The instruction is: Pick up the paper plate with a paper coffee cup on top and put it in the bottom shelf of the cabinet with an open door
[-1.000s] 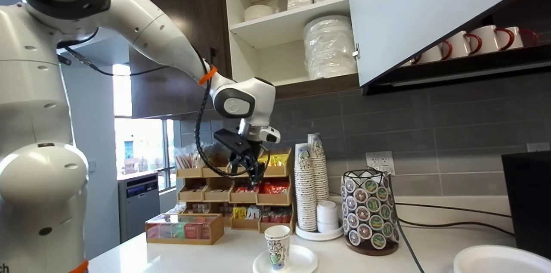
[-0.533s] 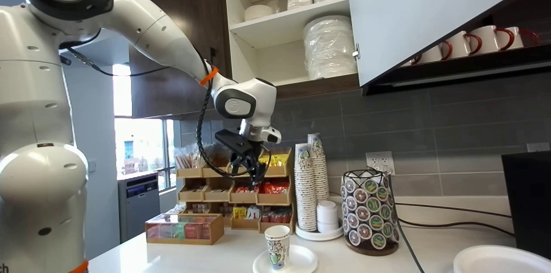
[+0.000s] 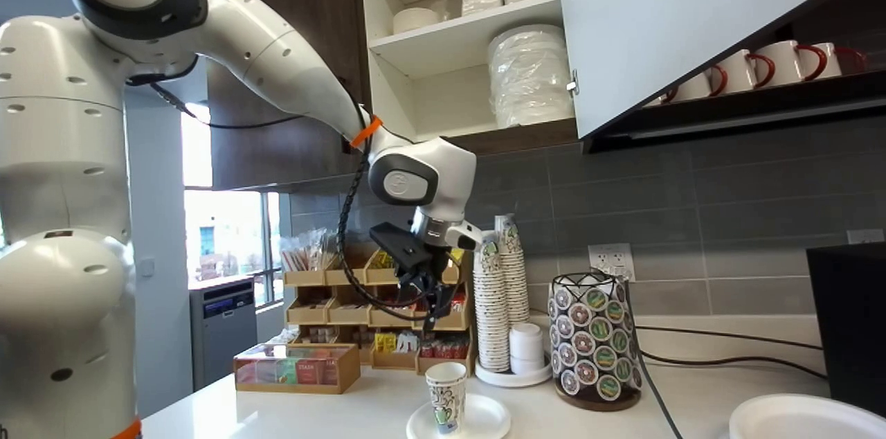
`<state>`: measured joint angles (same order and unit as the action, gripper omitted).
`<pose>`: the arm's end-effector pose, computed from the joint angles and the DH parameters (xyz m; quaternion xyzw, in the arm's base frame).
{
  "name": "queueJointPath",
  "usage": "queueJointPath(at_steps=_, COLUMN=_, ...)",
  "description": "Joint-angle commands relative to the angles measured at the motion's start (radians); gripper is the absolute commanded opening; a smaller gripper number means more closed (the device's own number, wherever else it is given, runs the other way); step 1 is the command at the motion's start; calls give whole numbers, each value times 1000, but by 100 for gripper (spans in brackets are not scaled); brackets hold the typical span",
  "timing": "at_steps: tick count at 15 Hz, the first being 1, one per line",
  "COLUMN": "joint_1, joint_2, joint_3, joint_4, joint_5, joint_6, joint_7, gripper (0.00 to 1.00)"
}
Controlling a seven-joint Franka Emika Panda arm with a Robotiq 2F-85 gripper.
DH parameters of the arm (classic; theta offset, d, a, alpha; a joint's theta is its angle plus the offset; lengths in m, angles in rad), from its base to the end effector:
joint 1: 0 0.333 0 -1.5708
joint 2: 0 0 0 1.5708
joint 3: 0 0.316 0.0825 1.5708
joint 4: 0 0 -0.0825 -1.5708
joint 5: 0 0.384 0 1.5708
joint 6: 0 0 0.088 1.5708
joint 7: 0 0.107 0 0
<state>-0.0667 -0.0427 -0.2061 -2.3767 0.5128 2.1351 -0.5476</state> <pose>0.4607 -0.1067 0.3279 -0.9739 0.0226 0.0078 0.2257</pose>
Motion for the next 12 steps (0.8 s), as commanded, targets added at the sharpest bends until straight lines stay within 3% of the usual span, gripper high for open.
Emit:
queueJointPath(at_steps=1, joint_1=-62, joint_2=145, joint_3=-9, joint_4=87, joint_5=82, joint_6=-21, joint_7=-98, gripper=100)
queueJointPath(at_steps=8, joint_1=-146, joint_2=385, joint_3=57, joint_4=236, joint_5=188, joint_6=-6, joint_7=-134, gripper=100)
queueJointPath(at_steps=9, joint_1=-148, joint_2=307, joint_3=52, joint_4=177, joint_5=151, joint_6=3, joint_7=-116, gripper=100)
queueJointPath(at_steps=12, joint_1=-157, joint_2=373, joint_3=73, joint_4=222, joint_5=156, joint_6=4, joint_7=-114, gripper=100)
